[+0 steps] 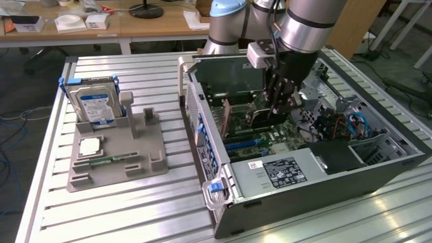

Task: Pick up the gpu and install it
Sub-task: 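Insert the gpu into the slot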

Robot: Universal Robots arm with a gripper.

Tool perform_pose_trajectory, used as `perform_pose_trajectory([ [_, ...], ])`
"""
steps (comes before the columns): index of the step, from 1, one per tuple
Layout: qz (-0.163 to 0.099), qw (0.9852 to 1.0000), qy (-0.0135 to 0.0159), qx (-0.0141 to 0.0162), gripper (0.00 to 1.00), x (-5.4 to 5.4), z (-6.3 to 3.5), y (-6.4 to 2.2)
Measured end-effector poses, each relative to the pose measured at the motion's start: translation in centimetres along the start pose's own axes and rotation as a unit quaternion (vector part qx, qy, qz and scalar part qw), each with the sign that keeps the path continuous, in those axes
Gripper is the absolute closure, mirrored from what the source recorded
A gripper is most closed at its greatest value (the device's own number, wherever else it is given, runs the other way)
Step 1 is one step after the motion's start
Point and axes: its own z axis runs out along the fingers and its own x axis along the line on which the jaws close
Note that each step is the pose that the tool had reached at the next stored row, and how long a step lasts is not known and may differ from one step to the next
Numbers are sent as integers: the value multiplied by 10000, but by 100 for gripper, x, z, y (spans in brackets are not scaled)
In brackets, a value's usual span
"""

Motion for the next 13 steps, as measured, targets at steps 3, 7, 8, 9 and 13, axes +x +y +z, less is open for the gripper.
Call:
perform_pose_trajectory([
  [3,-2,10000,0,0,74,2,54,5],
  [7,-4,10000,-1,0,74,5,122,65],
  [8,-4,10000,0,0,74,5,135,89],
  [9,-4,10000,0,0,74,6,148,109],
  [13,-3,10000,0,0,74,8,210,148],
])
